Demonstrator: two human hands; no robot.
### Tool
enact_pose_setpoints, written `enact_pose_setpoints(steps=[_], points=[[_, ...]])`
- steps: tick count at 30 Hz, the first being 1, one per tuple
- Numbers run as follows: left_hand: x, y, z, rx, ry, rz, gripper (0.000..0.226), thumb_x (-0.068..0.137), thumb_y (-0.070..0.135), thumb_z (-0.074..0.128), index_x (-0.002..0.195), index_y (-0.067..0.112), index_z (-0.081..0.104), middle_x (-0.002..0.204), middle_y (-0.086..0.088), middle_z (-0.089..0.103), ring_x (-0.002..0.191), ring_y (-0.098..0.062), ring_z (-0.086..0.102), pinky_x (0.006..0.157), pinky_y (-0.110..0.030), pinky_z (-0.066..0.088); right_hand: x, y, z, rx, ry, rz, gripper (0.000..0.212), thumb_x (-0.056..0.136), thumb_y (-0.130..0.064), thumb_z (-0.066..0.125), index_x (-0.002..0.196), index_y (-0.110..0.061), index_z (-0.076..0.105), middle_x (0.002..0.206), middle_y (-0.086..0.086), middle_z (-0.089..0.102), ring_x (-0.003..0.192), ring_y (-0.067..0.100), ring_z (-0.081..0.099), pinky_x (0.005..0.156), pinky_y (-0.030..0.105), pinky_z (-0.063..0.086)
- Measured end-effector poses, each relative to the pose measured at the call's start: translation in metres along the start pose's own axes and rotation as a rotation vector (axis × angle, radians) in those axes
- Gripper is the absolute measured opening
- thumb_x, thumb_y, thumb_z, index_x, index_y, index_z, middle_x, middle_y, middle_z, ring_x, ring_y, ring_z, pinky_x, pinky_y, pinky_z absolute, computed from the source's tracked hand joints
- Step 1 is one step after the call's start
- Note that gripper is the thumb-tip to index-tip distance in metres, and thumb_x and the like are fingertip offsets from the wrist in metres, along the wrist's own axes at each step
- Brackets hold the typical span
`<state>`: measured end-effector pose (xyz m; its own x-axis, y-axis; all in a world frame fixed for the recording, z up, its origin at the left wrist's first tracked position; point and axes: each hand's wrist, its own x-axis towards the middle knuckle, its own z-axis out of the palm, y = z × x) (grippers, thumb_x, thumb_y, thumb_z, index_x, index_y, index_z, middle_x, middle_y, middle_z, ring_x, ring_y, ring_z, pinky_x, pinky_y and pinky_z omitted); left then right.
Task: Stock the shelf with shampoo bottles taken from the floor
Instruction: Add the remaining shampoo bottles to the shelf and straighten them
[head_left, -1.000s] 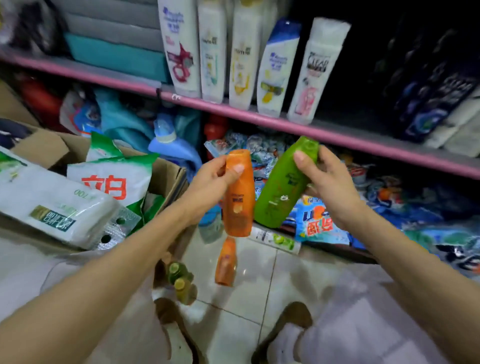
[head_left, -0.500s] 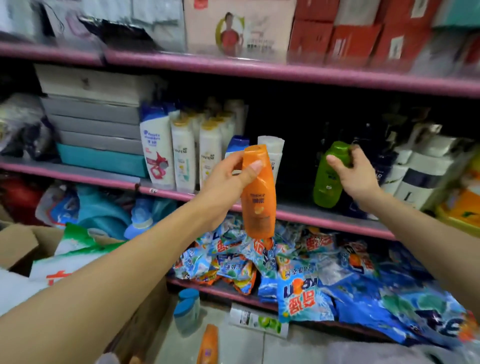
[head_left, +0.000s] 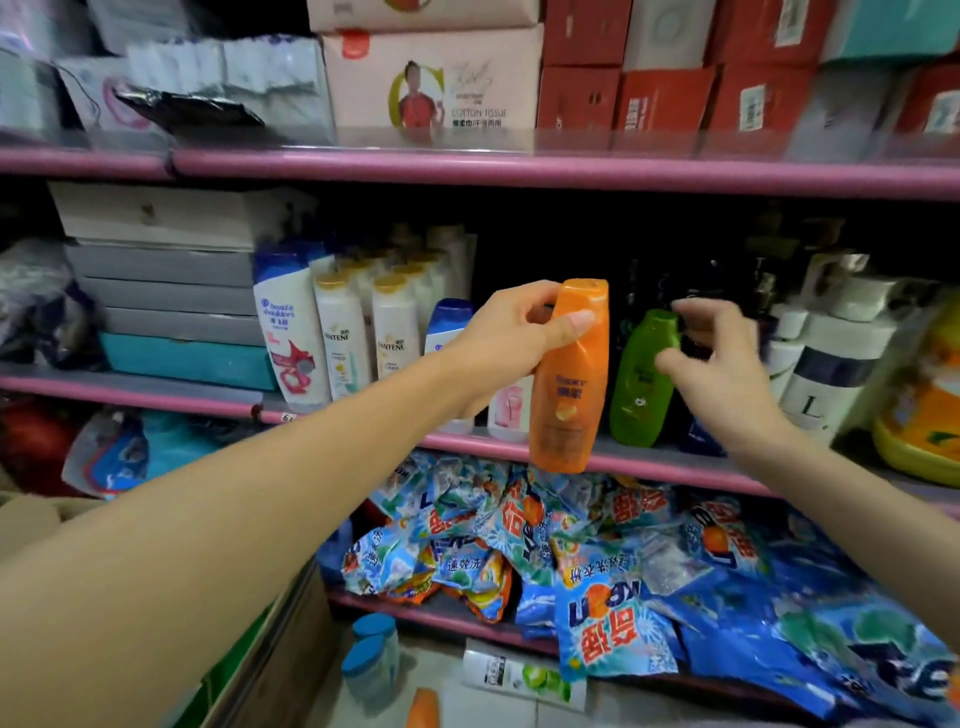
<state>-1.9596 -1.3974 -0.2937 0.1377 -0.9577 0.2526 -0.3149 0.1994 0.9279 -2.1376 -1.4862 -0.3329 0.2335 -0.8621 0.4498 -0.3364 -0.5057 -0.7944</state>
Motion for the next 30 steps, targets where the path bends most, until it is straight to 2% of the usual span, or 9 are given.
enact_pose_setpoints(steps=[2, 4, 6, 8, 12, 16, 22, 26, 30], points=[[0.006, 0.002, 0.006, 0.045, 0.030, 0.022, 0.016, 0.093, 0.025, 0.059, 0.108, 0.022, 0.060, 0.107, -0.002, 0.066, 0.102, -0.018, 0.063, 0.092, -0.038, 0.051, -0.015, -0.008, 0.000, 0.174, -0.322, 0.022, 0.053, 0.081, -0.017, 0.069, 0.128, -0.025, 0.045, 0.123, -0.004, 0.054, 0.109, 0.008, 0.058, 0.086, 0.018, 0.046], [0.009, 0.003, 0.014, 0.072, 0.028, 0.050, 0.016, 0.092, 0.025, 0.060, 0.108, 0.023, 0.060, 0.109, -0.002, 0.066, 0.105, -0.020, 0.062, 0.096, -0.043, 0.049, -0.020, -0.014, 0.003, 0.183, -0.429, -0.024, 0.049, 0.079, -0.027, 0.074, 0.120, -0.028, 0.048, 0.112, -0.012, 0.060, 0.096, -0.003, 0.063, 0.077, 0.013, 0.051], [0.012, 0.004, 0.019, 0.087, 0.008, 0.084, 0.017, 0.091, 0.024, 0.061, 0.108, 0.023, 0.061, 0.109, -0.001, 0.066, 0.105, -0.018, 0.062, 0.096, -0.040, 0.050, -0.015, -0.020, 0.007, 0.103, -0.356, -0.113, 0.043, 0.079, -0.029, 0.073, 0.115, -0.028, 0.050, 0.107, -0.014, 0.063, 0.091, -0.003, 0.064, 0.072, 0.014, 0.051], [0.018, 0.007, 0.018, 0.167, 0.024, 0.130, 0.022, 0.088, 0.023, 0.065, 0.110, 0.025, 0.060, 0.106, 0.003, 0.066, 0.100, -0.011, 0.062, 0.092, -0.033, 0.051, -0.004, -0.022, 0.010, 0.030, -0.313, -0.150, 0.045, 0.078, -0.028, 0.075, 0.116, -0.025, 0.051, 0.107, -0.010, 0.065, 0.094, 0.004, 0.064, 0.077, 0.020, 0.052], [0.036, 0.017, 0.005, 0.552, 0.034, 0.206, 0.044, 0.082, 0.021, 0.072, 0.121, 0.026, 0.052, 0.093, 0.008, 0.064, 0.084, -0.007, 0.063, 0.074, -0.019, 0.051, 0.015, -0.013, 0.026, -0.070, -0.314, -0.123, 0.046, 0.076, -0.024, 0.077, 0.115, -0.017, 0.053, 0.108, -0.001, 0.065, 0.096, 0.016, 0.063, 0.079, 0.027, 0.051], [0.053, 0.011, 0.003, 0.806, 0.015, 0.234, 0.038, 0.084, 0.019, 0.069, 0.120, 0.023, 0.059, 0.108, 0.004, 0.058, 0.092, -0.013, 0.055, 0.082, -0.024, 0.046, 0.027, 0.000, 0.048, -0.091, -0.266, -0.092, 0.042, 0.075, -0.023, 0.078, 0.109, -0.015, 0.054, 0.105, 0.001, 0.064, 0.095, 0.019, 0.061, 0.075, 0.026, 0.047], [0.073, -0.007, 0.006, 0.921, 0.031, 0.188, 0.035, 0.089, 0.016, 0.061, 0.124, 0.022, 0.060, 0.125, -0.004, 0.059, 0.110, -0.024, 0.057, 0.094, -0.039, 0.049, 0.038, 0.014, 0.065, -0.151, -0.252, -0.026, 0.049, 0.074, -0.026, 0.079, 0.114, -0.017, 0.053, 0.111, 0.003, 0.064, 0.099, 0.021, 0.059, 0.079, 0.031, 0.047], [0.079, -0.012, 0.007, 0.998, -0.004, 0.158, 0.038, 0.088, 0.019, 0.064, 0.126, 0.023, 0.059, 0.127, -0.004, 0.058, 0.112, -0.025, 0.056, 0.094, -0.040, 0.049, 0.040, 0.022, 0.068, -0.169, -0.302, -0.016, 0.053, 0.072, -0.027, 0.081, 0.114, -0.018, 0.051, 0.107, -0.003, 0.059, 0.096, 0.016, 0.055, 0.076, 0.028, 0.043], [0.083, -0.014, 0.012, 1.057, -0.003, 0.214, 0.036, 0.089, 0.018, 0.062, 0.126, 0.021, 0.059, 0.125, -0.006, 0.059, 0.110, -0.024, 0.057, 0.093, -0.036, 0.048, 0.042, 0.027, 0.065, -0.170, -0.313, 0.009, 0.050, 0.072, -0.028, 0.081, 0.112, -0.020, 0.050, 0.106, -0.005, 0.057, 0.097, 0.015, 0.054, 0.077, 0.027, 0.043]])
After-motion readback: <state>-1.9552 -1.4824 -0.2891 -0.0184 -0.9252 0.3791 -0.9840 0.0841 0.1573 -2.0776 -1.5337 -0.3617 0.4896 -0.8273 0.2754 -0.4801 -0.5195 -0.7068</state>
